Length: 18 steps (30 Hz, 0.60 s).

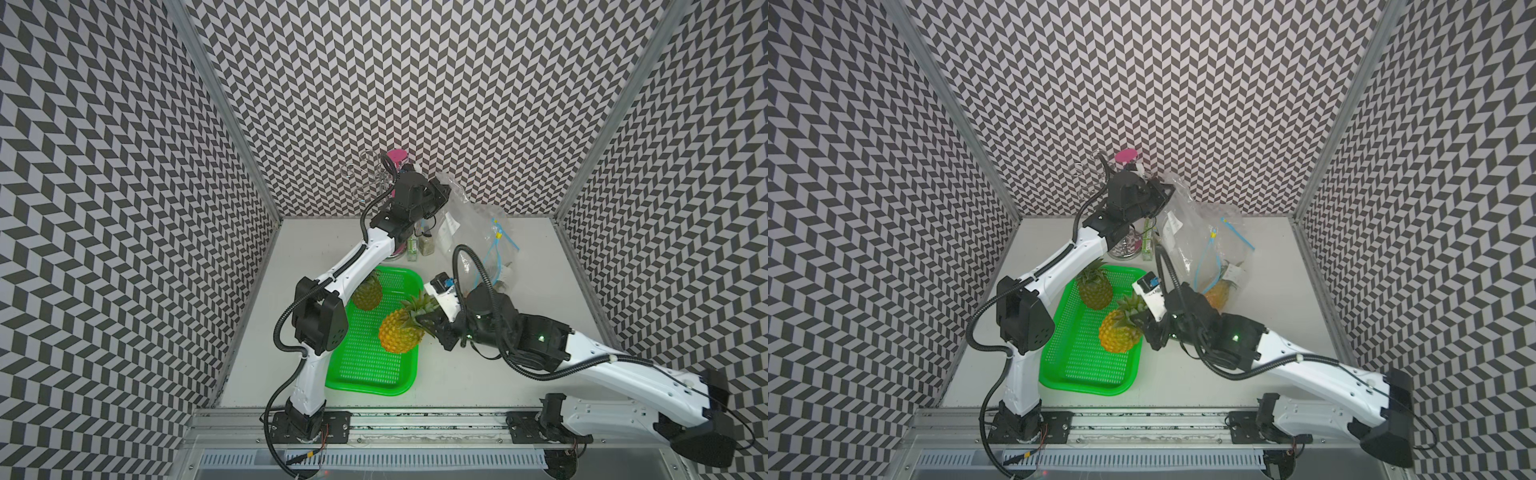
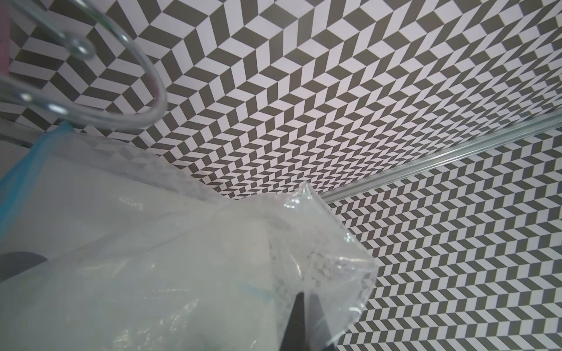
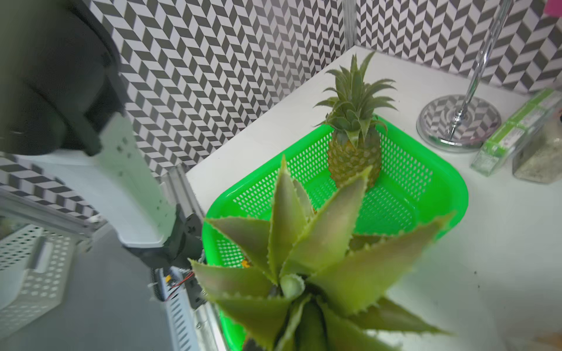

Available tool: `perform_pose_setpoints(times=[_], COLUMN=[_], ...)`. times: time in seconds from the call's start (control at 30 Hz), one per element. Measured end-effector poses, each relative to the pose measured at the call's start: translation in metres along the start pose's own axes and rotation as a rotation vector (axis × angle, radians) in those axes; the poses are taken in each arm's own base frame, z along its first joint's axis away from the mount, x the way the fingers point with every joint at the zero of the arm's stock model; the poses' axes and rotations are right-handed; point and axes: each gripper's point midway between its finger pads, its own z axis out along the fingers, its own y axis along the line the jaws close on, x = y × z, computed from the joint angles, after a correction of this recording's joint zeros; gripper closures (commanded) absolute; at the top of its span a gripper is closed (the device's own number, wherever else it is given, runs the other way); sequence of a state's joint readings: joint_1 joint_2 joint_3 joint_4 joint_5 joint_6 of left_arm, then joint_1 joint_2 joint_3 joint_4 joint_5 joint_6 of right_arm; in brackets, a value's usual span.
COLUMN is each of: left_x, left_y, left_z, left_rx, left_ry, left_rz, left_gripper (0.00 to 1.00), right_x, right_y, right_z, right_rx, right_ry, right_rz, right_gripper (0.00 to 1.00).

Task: Open the zip-top bag and take out the pineapple
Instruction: Place the pineapple in the basket.

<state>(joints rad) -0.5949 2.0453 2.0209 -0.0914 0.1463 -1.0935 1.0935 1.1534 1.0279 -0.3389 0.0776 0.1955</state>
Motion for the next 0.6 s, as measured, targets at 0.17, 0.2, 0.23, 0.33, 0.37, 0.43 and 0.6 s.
perform_pose_setpoints(times=[0.17,0.2,0.23,0.33,0.37,0.43,0.6], left_x=[0.006,0.007,0.008,0.009,0.010,0.009,0.010], left_y=[-0.010,-0.011,-0.011,-0.011,-0.011,-0.009,0.001], left_z=[-0.011,-0.014,-0.017,-0.024,-0.025,-0.028,-0.031], left_rx=[0.031,0.035,0.037,0.039,0.039,0.036,0.024], left_ry=[0.040,0.046,0.052,0.064,0.066,0.067,0.081], left_rz=[0.003,0.004,0.003,0.002,0.003,0.003,-0.002], left_gripper=[1.00,1.00,1.00,1.00,1.00,1.00,1.00], right_x=[-0.006,-0.005,-0.004,0.005,0.008,0.017,0.037], right_y=[-0.006,-0.008,-0.009,-0.014,-0.015,-0.015,-0.015], right_z=[0.033,0.039,0.046,0.063,0.068,0.075,0.090], right_rx=[0.095,0.111,0.131,0.183,0.197,0.225,0.254], right_ry=[-0.047,-0.049,-0.048,-0.031,-0.025,-0.009,0.050], right_rz=[-0.128,-0.148,-0.175,-0.250,-0.271,-0.317,-0.381], right_gripper=[1.00,1.00,1.00,1.00,1.00,1.00,0.92])
